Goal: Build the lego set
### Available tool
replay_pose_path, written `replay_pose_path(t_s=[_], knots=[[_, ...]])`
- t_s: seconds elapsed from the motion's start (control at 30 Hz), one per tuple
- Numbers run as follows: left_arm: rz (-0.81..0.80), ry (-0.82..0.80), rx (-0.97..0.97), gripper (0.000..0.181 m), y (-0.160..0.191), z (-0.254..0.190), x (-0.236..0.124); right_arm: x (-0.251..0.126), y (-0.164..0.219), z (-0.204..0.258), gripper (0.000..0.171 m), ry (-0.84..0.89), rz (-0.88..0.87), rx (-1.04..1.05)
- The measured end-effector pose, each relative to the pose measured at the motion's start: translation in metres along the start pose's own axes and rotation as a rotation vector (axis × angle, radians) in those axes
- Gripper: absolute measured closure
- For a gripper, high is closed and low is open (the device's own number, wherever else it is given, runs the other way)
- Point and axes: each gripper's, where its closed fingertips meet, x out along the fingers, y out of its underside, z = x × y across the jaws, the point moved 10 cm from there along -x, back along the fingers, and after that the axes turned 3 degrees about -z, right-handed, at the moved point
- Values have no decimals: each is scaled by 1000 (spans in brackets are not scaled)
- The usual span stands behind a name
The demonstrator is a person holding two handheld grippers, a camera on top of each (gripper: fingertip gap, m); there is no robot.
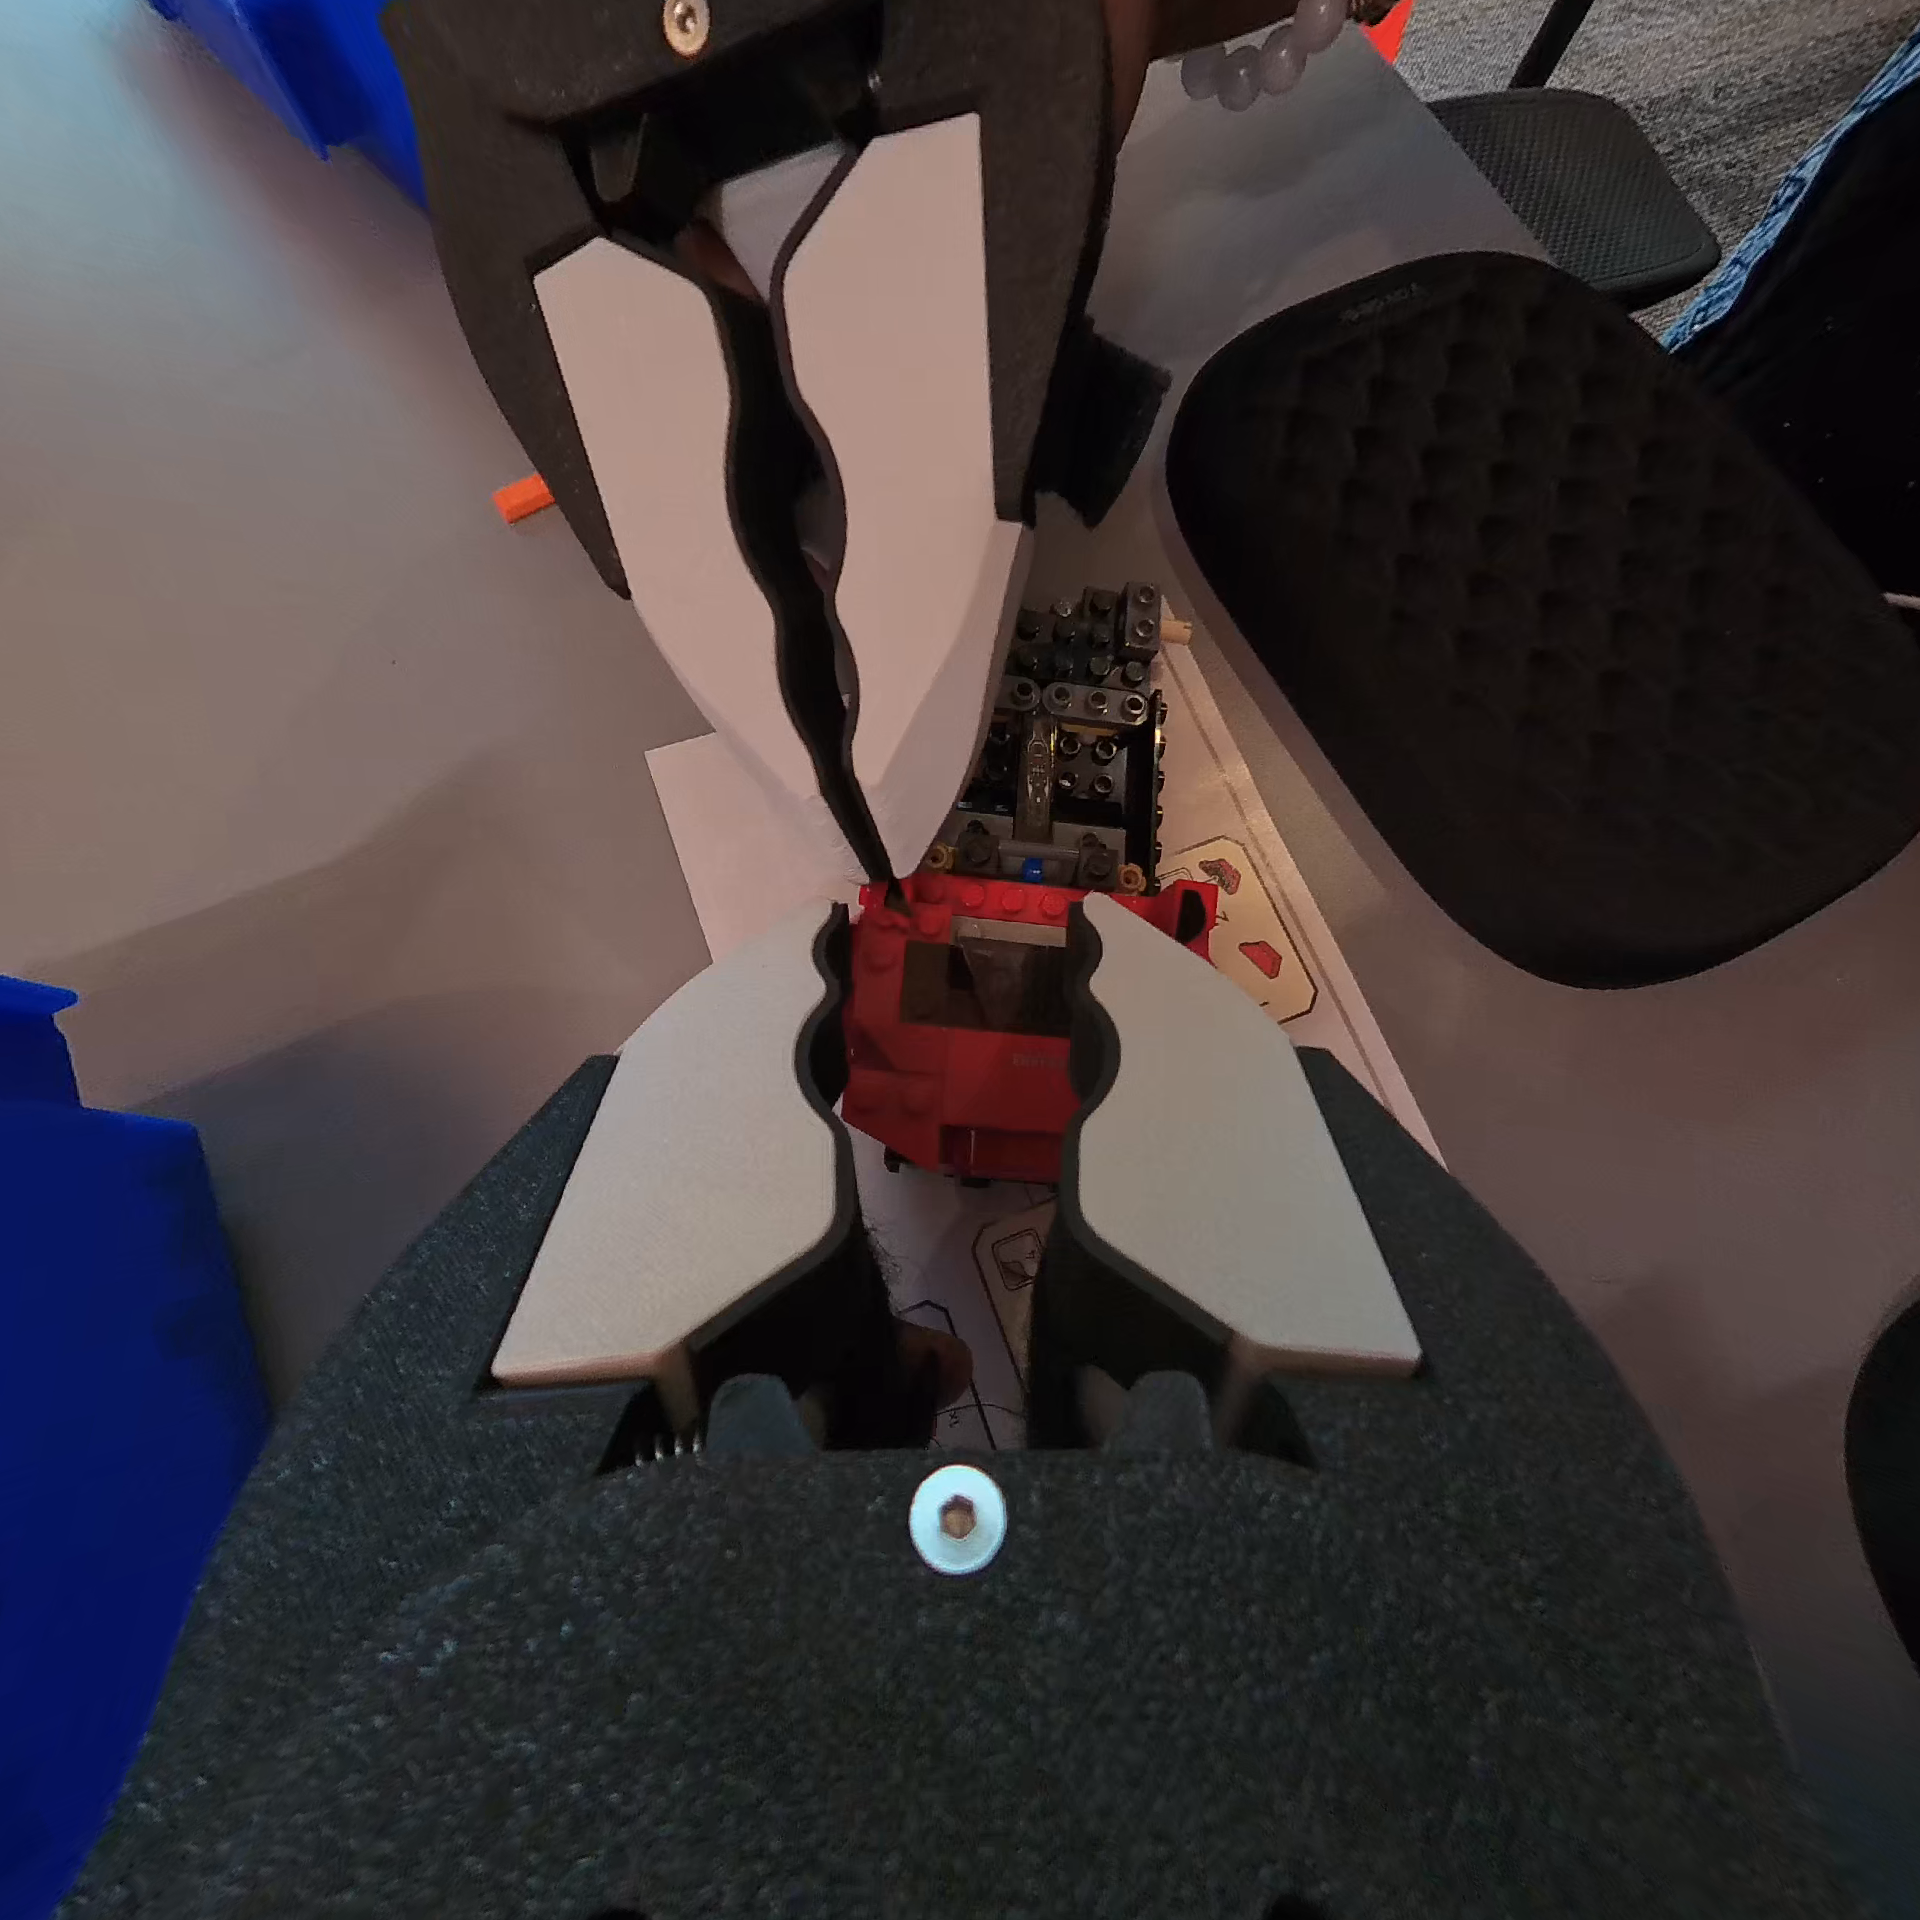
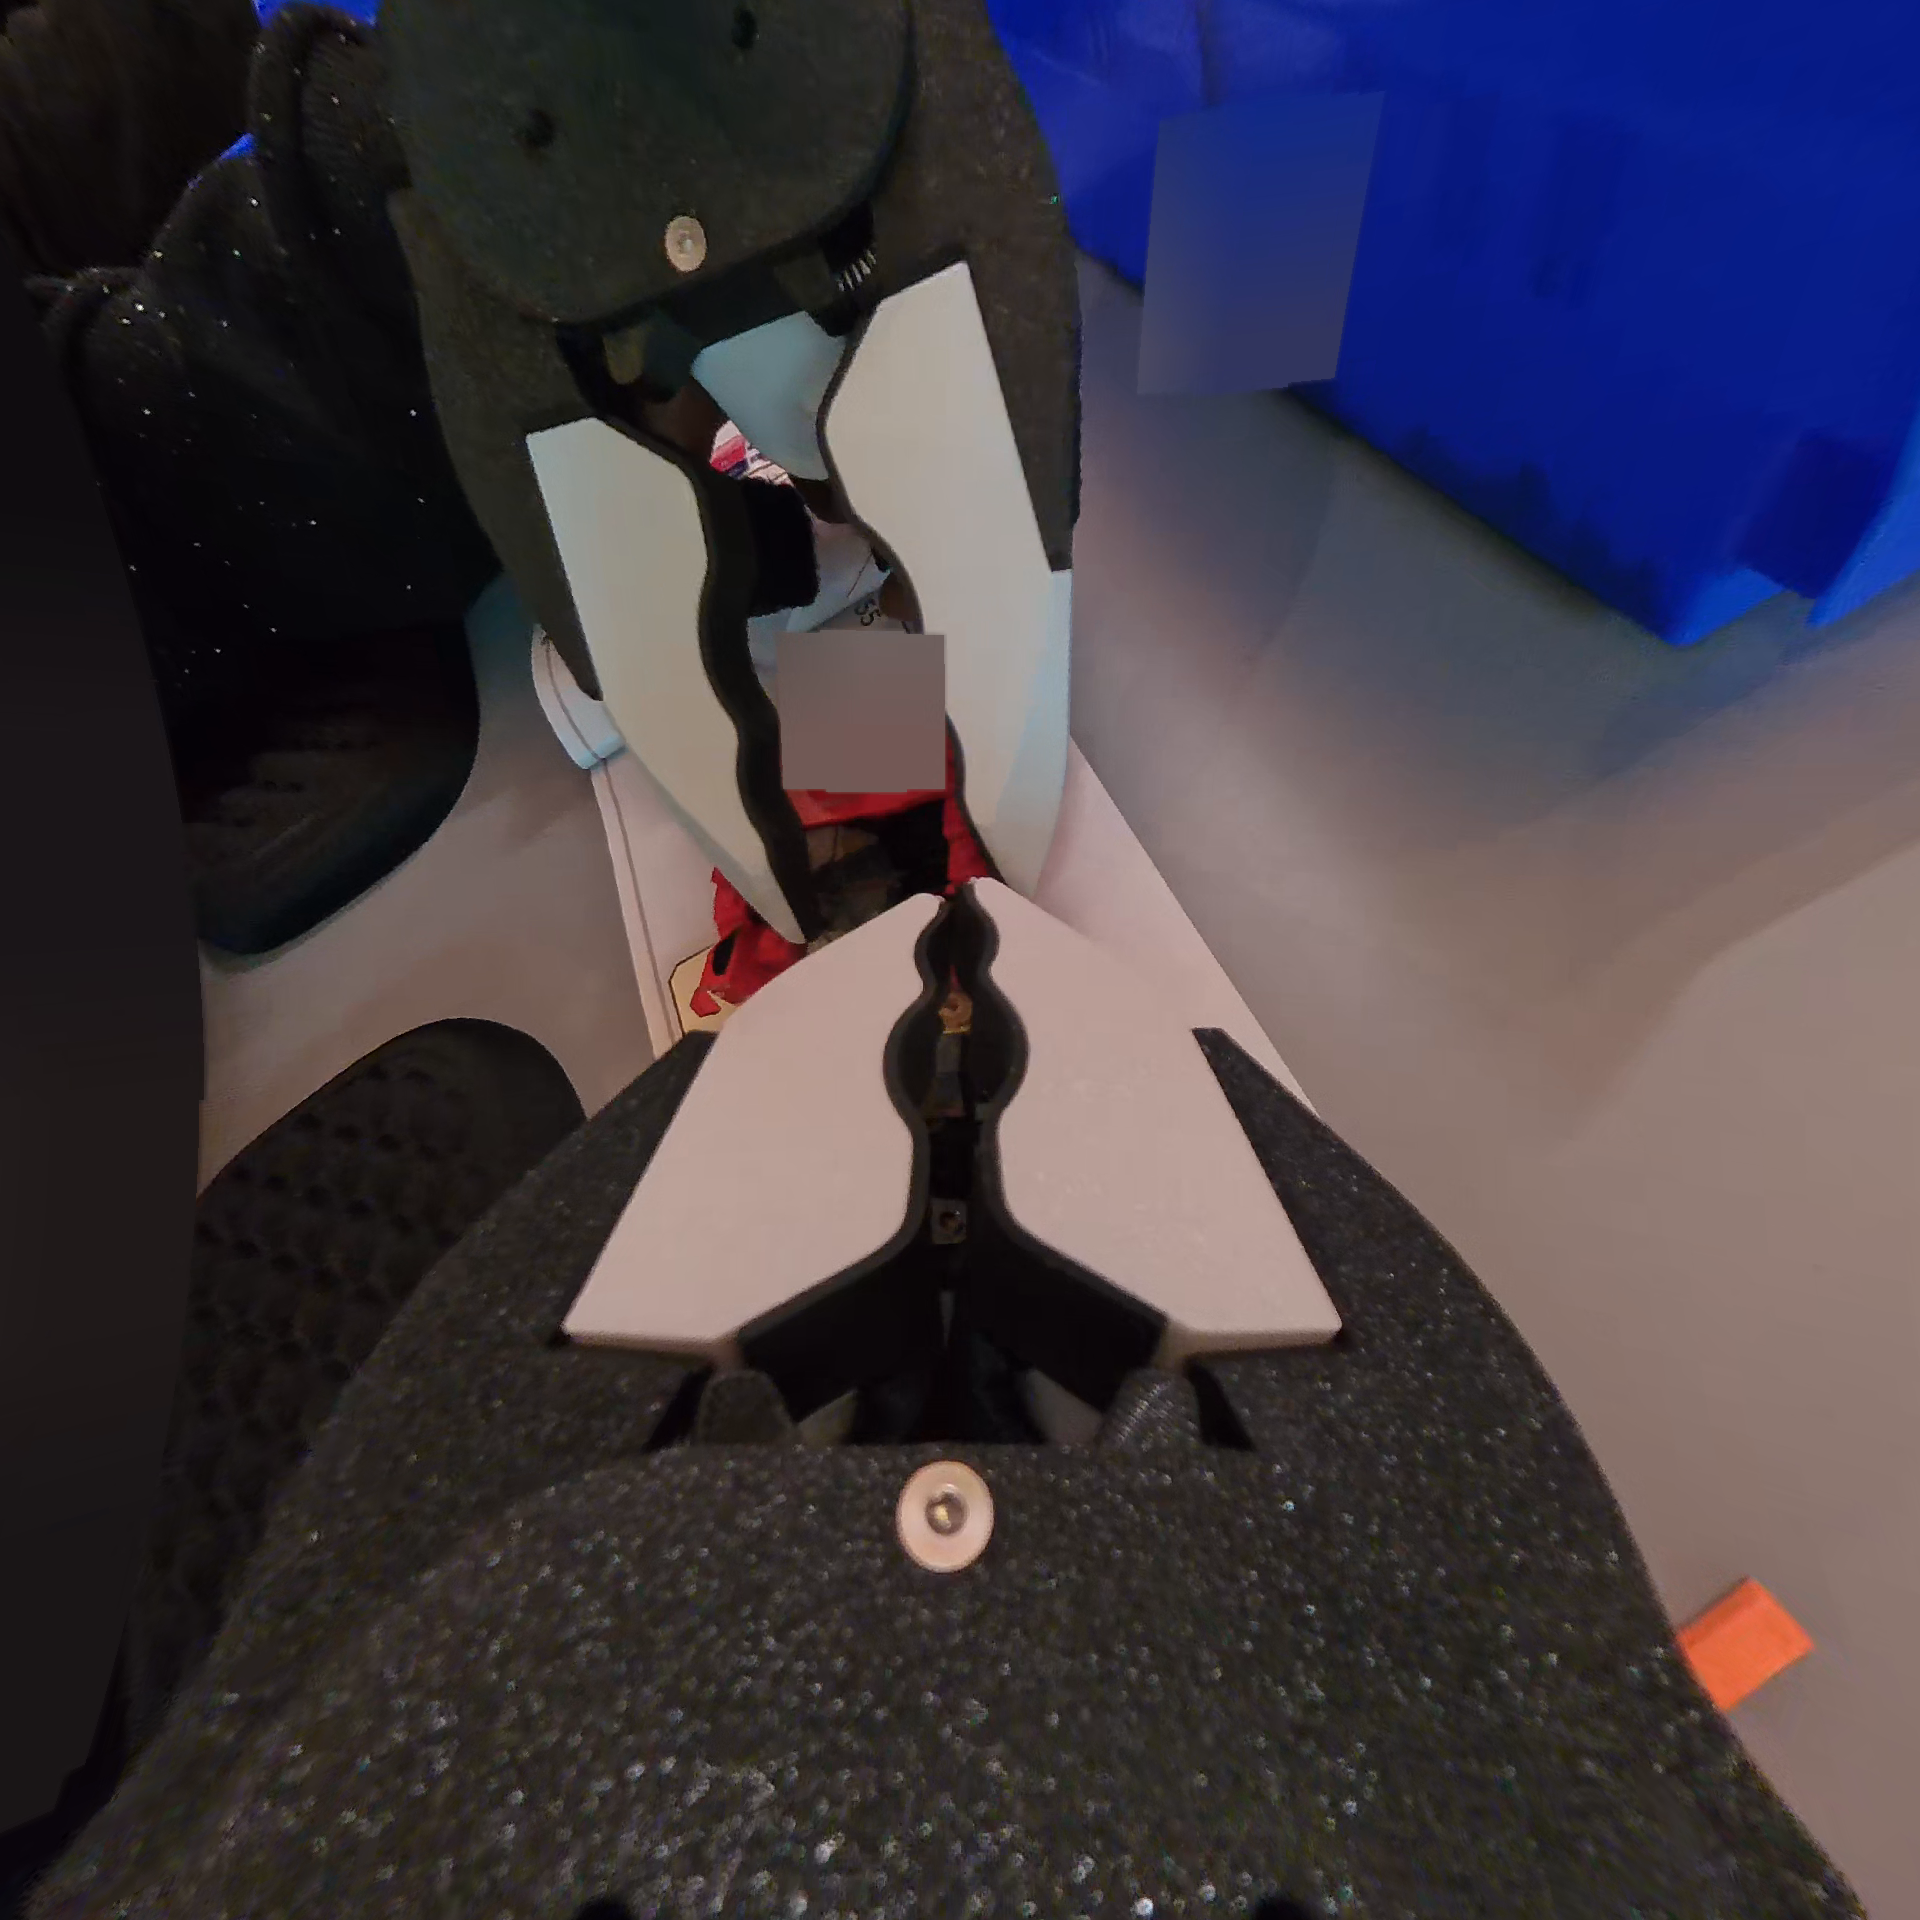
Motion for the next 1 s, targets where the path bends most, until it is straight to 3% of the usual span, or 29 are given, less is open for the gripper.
replay_pose_path(t_s=[0.3, 0.47, 0.57, 1.0], knots=[[-2, 1, -7, 145, 2, 1, 1, -2, -2, 8, 171, -4, -15, -79], [3, -1, -4, 144, 1, 1, 1, -7, 0, -1, 171, 8, -76, 57], [4, -5, -2, 145, 1, 1, 1, -7, 1, -12, 157, -27, -62, 177], [2, -2, -6, 144, 2, 1, 1, 3, -1, -7, 171, -27, 13, 92]])
